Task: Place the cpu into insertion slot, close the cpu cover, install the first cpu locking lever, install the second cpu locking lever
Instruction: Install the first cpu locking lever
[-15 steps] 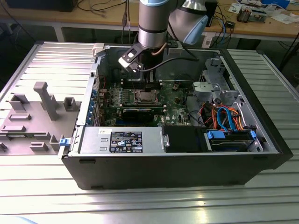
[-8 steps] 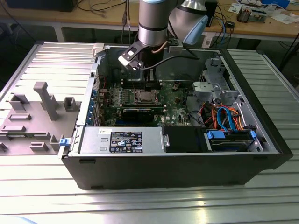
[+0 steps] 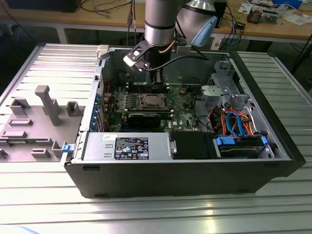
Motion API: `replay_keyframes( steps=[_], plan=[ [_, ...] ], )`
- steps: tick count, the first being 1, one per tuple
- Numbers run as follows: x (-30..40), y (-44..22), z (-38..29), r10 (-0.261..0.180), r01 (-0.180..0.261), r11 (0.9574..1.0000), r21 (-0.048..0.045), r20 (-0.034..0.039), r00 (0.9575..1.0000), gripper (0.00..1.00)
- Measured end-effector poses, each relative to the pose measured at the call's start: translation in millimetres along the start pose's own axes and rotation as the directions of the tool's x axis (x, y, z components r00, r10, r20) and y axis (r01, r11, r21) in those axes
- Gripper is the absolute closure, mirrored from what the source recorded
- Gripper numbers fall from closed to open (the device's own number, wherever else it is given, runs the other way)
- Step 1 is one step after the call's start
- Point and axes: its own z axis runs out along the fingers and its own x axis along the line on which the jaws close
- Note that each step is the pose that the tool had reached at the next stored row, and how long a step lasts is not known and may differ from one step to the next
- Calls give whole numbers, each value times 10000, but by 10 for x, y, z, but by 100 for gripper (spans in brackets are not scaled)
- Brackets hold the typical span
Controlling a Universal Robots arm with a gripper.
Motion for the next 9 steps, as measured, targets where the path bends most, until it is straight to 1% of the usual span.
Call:
replay_keyframes(
  steps=[4,9],
  plan=[
    [-1,0,-49,0,0,10000,0,0,10000,89],
    [-2,0,-148,0,0,10000,0,-1,10000,89]
  ],
)
